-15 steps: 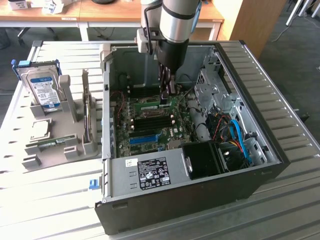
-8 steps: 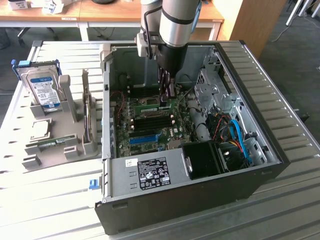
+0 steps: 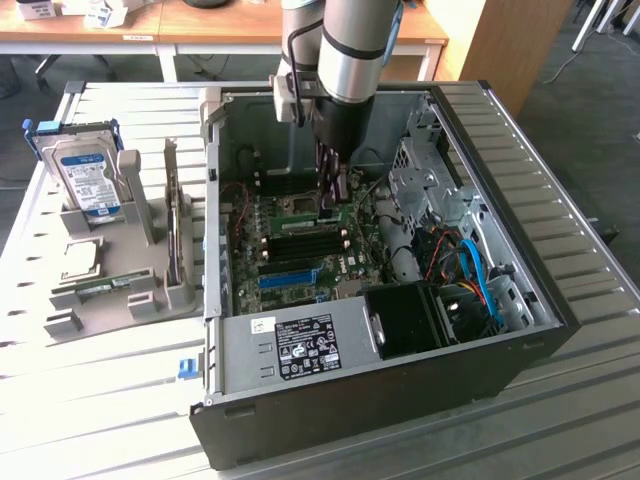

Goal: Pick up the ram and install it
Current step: 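Insert the ram into the slot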

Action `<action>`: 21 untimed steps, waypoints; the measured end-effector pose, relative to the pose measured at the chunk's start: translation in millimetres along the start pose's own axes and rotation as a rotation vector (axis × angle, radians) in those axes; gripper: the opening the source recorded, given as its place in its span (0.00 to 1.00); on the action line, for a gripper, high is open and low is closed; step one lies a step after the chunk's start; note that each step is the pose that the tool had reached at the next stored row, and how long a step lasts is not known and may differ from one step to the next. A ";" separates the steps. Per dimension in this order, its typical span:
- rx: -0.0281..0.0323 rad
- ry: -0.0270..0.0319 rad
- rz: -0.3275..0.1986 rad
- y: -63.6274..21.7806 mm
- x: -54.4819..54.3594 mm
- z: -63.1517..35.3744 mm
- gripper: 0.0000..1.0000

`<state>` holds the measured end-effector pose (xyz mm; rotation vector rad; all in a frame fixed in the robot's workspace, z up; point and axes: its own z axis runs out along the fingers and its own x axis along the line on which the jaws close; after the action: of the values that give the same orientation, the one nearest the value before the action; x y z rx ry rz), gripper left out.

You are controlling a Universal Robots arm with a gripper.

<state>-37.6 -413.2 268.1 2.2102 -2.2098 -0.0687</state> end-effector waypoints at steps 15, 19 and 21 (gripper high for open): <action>0.0003 -0.0001 0.000 -0.6 0.2 13.8 0.12; 0.0002 0.0000 0.000 -0.7 0.3 17.0 0.12; 0.0002 0.0000 0.000 -0.8 0.4 18.6 0.12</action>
<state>-37.6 -413.2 249.6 2.2104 -2.2099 -0.0685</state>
